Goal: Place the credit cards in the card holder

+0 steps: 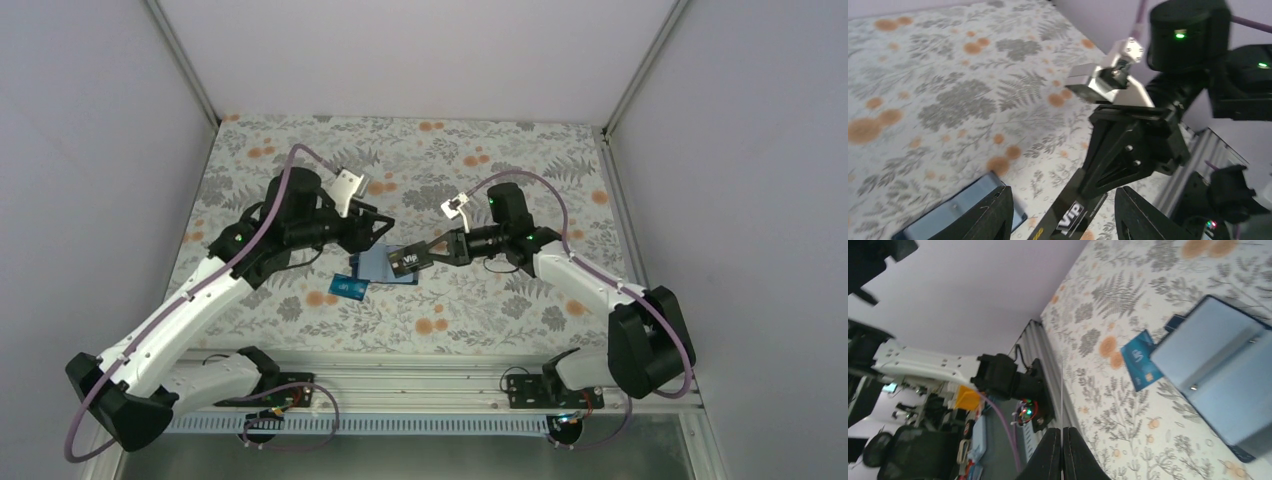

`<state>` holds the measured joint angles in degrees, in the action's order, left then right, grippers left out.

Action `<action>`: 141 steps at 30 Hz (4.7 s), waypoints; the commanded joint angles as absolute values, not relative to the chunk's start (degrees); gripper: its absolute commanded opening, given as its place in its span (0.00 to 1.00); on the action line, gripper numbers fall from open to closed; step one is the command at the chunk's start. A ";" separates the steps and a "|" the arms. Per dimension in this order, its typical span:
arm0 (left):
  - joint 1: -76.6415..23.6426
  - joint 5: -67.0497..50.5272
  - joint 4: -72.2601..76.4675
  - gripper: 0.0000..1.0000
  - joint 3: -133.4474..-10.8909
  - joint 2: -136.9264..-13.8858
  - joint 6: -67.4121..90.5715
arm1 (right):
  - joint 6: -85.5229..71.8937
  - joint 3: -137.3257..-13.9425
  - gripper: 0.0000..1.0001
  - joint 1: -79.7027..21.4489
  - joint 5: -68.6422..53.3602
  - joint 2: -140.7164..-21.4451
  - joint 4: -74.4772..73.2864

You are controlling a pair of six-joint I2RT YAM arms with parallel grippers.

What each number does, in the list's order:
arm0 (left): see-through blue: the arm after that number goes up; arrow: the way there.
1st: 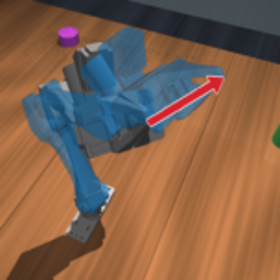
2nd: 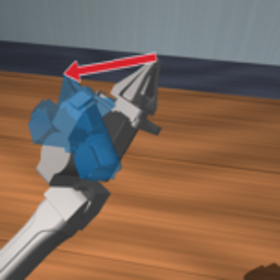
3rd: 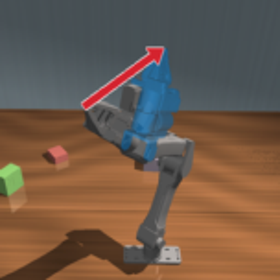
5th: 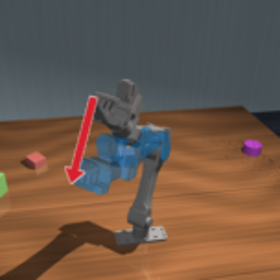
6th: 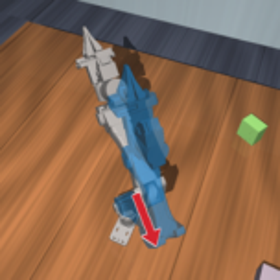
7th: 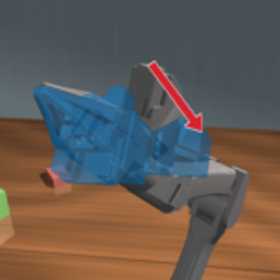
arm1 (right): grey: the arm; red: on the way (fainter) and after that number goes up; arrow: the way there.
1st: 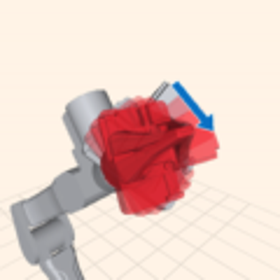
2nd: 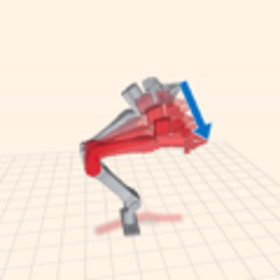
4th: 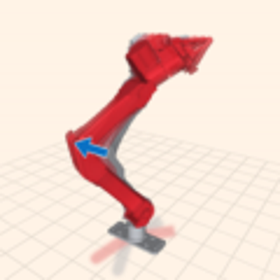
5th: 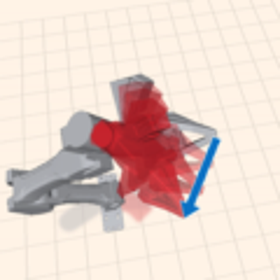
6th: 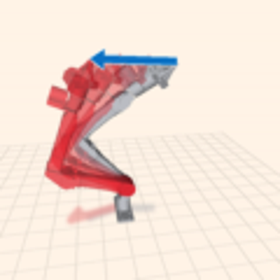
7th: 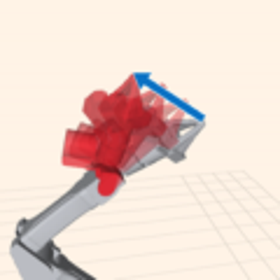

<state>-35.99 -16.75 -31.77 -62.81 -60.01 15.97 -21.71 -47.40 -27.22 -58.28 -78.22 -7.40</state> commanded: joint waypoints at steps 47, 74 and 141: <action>-37.14 -42.87 -32.55 0.02 -65.26 -71.37 1.30 | -17.60 -50.50 0.60 -29.67 -59.47 -67.56 -5.55; -33.05 -25.63 -5.59 0.02 -57.80 -61.67 27.73 | -32.62 -48.74 1.00 -25.93 -36.47 -59.93 -0.02; -33.00 -18.24 1.22 0.32 -45.62 -53.27 39.59 | -37.25 -55.44 0.04 -31.51 -47.42 -70.73 5.91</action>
